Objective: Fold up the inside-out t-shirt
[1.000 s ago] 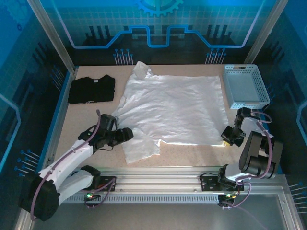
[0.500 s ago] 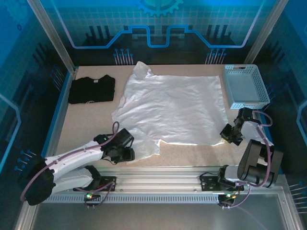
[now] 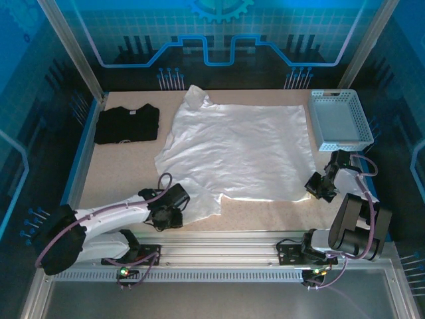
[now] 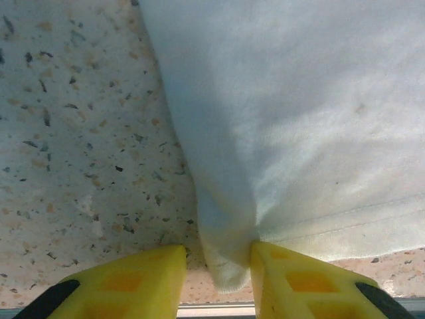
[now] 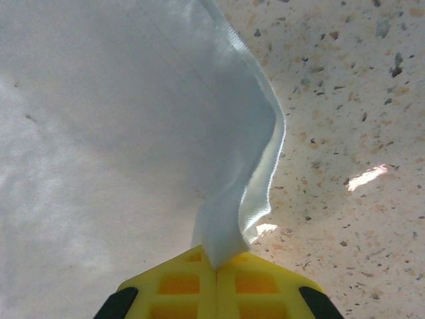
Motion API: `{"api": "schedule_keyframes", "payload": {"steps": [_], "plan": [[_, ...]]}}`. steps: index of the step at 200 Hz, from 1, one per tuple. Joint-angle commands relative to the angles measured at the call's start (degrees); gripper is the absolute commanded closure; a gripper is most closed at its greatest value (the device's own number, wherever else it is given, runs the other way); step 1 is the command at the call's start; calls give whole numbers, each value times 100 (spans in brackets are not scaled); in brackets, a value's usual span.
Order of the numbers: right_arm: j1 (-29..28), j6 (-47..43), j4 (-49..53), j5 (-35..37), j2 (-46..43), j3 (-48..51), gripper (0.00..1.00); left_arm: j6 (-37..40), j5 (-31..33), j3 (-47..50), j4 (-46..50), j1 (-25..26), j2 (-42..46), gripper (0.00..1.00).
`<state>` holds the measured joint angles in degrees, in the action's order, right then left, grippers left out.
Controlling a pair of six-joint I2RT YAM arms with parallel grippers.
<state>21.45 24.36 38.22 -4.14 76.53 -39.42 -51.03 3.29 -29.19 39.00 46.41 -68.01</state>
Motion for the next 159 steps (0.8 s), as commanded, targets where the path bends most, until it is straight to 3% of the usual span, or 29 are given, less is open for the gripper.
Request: {"api": "schedule_keyframes", "payload": {"steps": [1, 39, 50, 81, 117, 138, 159], "plan": [[113, -62, 2, -105, -28, 12, 99, 52, 215, 151, -693, 50, -341, 74], [114, -80, -16, -163, 51, -16, 99, 163, 254, 96, -772, 44, -370, 89], [114, -89, -20, -175, 58, -18, 99, 213, 331, 26, -614, 30, -254, 100], [114, -97, -11, -153, -49, 13, 99, 184, 411, -178, 78, -152, 586, 100], [107, -98, 25, -172, -101, -131, 98, 660, -152, -401, 285, -1434, 1637, 100], [112, -87, 111, -245, -177, -339, 97, 1094, -444, -855, 431, -2128, 1688, 100], [104, -144, 220, -143, -247, -664, 97, 1434, -499, -1345, 485, -2490, 1563, 100]]}}
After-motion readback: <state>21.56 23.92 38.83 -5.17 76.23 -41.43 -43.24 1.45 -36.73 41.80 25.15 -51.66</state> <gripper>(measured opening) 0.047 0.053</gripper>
